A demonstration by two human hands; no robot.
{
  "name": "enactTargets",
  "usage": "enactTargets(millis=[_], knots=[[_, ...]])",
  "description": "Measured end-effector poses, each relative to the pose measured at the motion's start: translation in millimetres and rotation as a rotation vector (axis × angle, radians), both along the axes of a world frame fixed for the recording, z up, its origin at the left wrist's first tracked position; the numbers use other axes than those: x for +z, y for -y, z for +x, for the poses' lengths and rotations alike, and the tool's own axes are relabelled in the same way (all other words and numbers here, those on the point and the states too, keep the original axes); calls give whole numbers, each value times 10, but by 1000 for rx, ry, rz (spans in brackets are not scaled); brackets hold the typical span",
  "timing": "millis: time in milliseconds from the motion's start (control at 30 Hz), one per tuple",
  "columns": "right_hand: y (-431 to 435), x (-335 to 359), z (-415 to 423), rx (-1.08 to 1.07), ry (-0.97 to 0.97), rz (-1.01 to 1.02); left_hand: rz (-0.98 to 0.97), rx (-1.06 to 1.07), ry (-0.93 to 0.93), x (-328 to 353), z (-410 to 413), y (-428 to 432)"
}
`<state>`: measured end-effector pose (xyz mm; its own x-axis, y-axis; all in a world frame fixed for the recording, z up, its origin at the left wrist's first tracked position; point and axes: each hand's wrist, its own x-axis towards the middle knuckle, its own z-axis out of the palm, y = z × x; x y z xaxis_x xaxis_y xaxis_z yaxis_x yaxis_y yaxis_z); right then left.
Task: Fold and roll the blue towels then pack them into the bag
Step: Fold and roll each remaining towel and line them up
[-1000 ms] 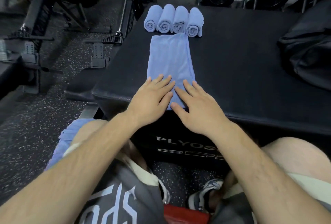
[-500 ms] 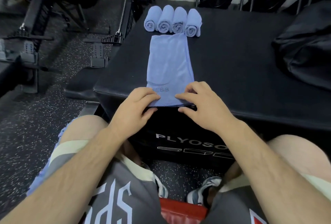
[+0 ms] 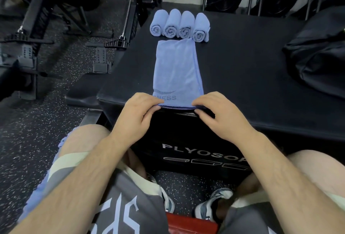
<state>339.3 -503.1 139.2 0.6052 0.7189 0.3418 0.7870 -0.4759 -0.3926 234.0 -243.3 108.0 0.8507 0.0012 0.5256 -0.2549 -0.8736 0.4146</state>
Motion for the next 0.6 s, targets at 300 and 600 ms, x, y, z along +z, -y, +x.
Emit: enactTargets(millis=[300,600], knots=[[-32,-30,168,-15,-43,74,-70,57,-75,190,97,9],[-149,-15,321,-24,-18,64,90,152,19,186,157,52]])
